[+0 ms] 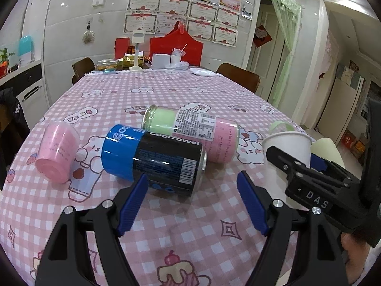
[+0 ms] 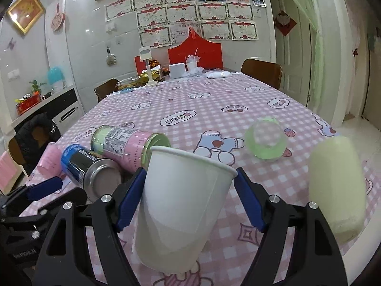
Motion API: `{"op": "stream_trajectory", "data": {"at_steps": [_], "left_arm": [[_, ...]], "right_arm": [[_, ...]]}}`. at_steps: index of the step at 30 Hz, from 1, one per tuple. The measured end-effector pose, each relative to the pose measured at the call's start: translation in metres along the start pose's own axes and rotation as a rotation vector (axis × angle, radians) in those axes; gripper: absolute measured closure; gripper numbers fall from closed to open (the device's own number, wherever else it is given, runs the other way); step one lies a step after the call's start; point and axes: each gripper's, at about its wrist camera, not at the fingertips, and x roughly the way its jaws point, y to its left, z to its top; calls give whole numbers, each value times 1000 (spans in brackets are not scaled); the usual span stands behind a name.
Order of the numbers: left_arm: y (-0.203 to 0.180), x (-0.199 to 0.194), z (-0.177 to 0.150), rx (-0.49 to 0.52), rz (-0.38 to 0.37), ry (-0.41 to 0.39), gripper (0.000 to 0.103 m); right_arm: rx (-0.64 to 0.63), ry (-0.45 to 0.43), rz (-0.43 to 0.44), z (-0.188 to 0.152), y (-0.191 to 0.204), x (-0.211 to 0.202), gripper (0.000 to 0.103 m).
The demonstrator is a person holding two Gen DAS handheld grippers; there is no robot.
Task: Flip cup upside down
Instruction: 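Rotate the held cup upright and lower it onto the tablecloth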
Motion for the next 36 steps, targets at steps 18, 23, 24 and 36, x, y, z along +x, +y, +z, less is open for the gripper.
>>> {"op": "stream_trajectory", "data": {"at_steps": [18, 23, 24, 36], "left_arm": [[2, -2, -2, -3, 4, 1, 27], [1, -2, -3, -3, 0, 1, 27], [1, -1, -3, -2, -2, 3, 27], [-2, 2, -4, -3, -14, 10, 27]], "right_arm": [[-51, -81, 17, 3, 3, -9, 31], [-71, -110, 20, 6, 6, -12, 31], [-74, -114, 22, 5, 6, -13, 31], [-96, -103, 33, 1, 7, -8, 30]]}}
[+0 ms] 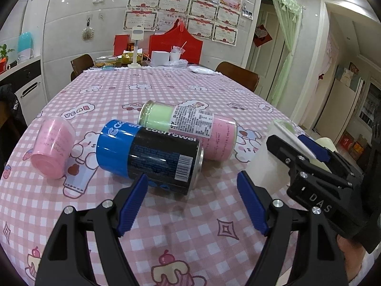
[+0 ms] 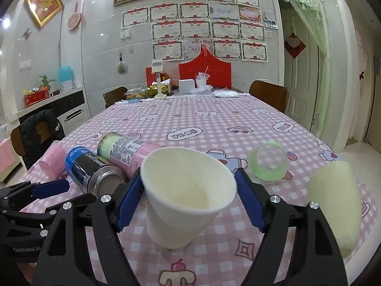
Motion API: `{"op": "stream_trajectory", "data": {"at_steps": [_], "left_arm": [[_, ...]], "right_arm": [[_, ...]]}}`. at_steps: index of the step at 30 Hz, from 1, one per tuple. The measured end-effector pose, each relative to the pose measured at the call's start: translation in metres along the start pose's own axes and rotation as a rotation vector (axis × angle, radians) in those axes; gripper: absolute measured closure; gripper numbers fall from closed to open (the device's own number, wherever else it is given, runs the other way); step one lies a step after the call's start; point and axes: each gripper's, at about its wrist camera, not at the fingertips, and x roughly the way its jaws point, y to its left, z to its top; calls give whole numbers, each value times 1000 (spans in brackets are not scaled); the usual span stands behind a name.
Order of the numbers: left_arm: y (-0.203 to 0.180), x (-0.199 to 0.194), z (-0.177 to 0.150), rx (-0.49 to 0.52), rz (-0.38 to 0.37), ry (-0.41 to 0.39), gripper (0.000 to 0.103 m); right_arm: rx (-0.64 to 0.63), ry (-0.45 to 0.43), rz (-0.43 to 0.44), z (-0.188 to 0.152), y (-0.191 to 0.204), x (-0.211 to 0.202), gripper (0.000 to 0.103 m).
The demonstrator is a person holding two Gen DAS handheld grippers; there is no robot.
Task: Flip cup upside down
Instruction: 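Rotate the held cup upright and lower it onto the tablecloth, then open the right gripper and withdraw it from the cup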
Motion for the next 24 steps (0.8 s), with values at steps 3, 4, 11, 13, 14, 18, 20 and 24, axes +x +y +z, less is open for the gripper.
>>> {"op": "stream_trajectory", "data": {"at_steps": [3, 4, 11, 13, 14, 18, 20, 24], "left_arm": [[0, 1, 0, 0, -5, 2, 27], [-1, 2, -1, 2, -5, 4, 27], [0, -1, -2, 8, -11, 4, 27], [1, -5, -2, 6, -10, -2, 27], [2, -7, -2, 6, -14, -5, 27], [2, -20, -5, 12, -27, -21, 26], [2, -25, -5, 12, -29, -32, 24], [0, -38, -4, 18, -35, -53, 24]], "right_arm": [[-6, 12, 6, -2, 1, 0, 31], [-8, 17, 7, -3, 2, 0, 31], [13, 17, 6, -5, 3, -5, 26], [27, 16, 16, -4, 3, -9, 24], [31, 15, 17, -4, 3, -11, 24], [45, 18, 12, -7, 4, -23, 19], [51, 13, 5, -7, 5, -30, 17], [44, -4, -18, -7, 6, -46, 13]]}}
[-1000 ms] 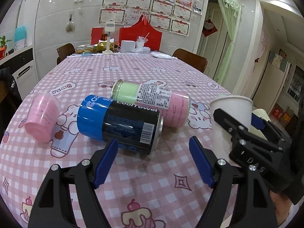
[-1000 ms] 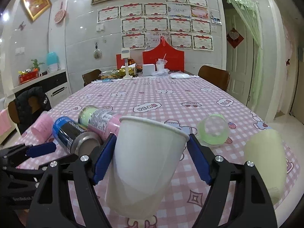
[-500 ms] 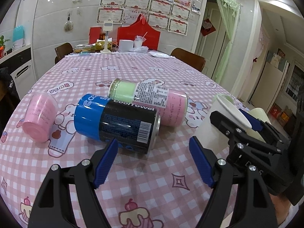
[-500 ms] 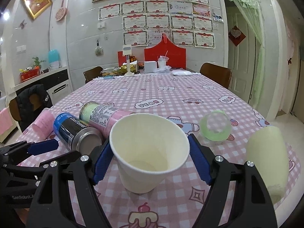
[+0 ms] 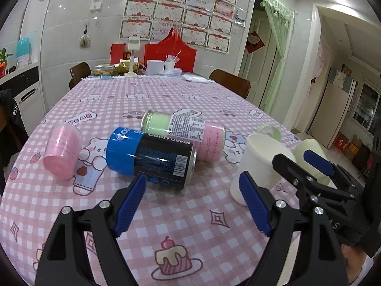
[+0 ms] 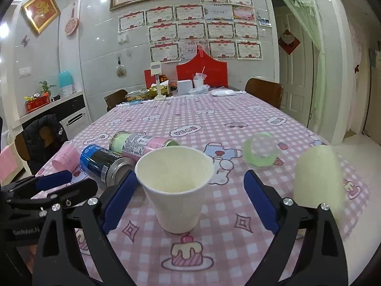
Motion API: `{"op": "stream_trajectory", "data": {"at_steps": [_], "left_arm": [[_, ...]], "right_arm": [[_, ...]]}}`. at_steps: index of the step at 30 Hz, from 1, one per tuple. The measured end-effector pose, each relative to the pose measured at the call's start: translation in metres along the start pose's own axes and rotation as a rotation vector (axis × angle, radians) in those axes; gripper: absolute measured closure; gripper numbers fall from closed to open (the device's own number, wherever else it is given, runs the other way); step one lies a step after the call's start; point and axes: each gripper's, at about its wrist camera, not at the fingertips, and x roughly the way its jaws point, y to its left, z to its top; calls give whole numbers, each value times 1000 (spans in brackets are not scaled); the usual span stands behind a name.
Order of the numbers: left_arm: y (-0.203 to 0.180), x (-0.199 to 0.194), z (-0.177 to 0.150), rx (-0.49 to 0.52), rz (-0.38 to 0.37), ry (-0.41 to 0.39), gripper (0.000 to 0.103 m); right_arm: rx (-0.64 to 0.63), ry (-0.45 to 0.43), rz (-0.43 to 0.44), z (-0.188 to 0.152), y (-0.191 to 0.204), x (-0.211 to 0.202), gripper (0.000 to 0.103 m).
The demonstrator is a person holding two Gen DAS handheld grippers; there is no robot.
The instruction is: Flip cup upside down
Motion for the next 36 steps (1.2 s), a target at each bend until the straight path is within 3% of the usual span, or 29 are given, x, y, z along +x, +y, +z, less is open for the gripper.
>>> {"op": "stream_trajectory", "data": {"at_steps": [19, 27, 31, 36], "left_arm": [[-41, -91, 12, 90, 22, -189, 22], [-53, -117, 14, 122, 51, -269, 22], [-56, -126, 14, 127, 90, -313, 12], [-60, -134, 15, 139, 100, -352, 12]], "right_arm": [[-50, -177, -71, 19, 1, -91, 8], [-48, -222, -67, 20, 0, -109, 8], [-49, -248, -77, 16, 1, -117, 8], [-53, -270, -88, 15, 4, -122, 8]]}}
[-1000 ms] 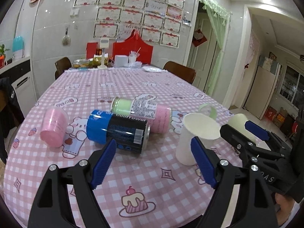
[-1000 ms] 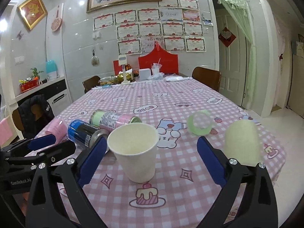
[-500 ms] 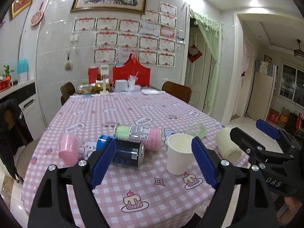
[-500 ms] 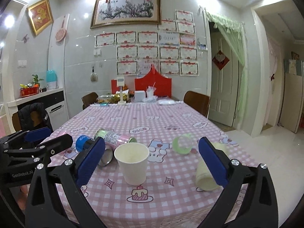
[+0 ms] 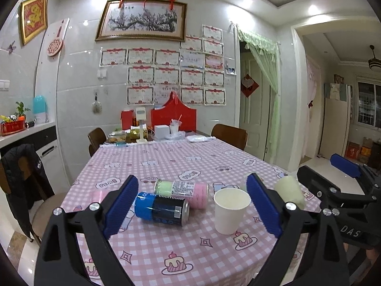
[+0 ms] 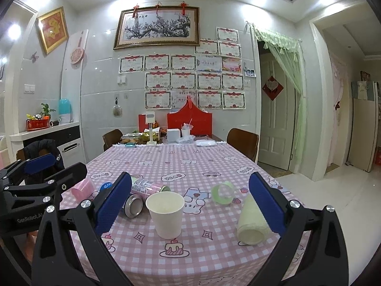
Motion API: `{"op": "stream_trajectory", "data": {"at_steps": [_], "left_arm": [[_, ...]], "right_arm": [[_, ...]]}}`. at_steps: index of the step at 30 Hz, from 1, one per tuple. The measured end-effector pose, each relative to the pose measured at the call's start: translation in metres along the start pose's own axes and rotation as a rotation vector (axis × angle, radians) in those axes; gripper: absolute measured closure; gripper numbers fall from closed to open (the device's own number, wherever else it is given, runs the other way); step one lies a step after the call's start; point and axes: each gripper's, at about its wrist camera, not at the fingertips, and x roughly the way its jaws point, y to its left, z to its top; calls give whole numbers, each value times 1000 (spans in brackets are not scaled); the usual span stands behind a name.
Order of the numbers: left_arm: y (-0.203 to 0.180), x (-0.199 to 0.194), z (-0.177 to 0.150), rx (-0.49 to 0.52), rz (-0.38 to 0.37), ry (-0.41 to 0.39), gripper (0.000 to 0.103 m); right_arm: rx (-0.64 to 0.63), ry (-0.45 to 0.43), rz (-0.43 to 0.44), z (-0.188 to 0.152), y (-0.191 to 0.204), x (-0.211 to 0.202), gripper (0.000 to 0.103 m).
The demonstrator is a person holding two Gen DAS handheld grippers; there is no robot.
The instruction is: Flip cup upside down
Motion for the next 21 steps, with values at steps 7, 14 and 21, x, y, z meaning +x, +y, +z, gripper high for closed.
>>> {"op": "stream_trajectory", "data": {"at_steps": [7, 14, 21], "left_arm": [[-2, -5, 1, 17, 14, -38, 12], [-2, -9, 1, 24, 26, -69, 11], [-3, -8, 0, 28, 32, -76, 11]], "right_arm": [[-1, -18, -13, -1, 0, -4, 8], [1, -26, -18, -2, -1, -5, 8], [0, -24, -19, -2, -1, -5, 8]]}}
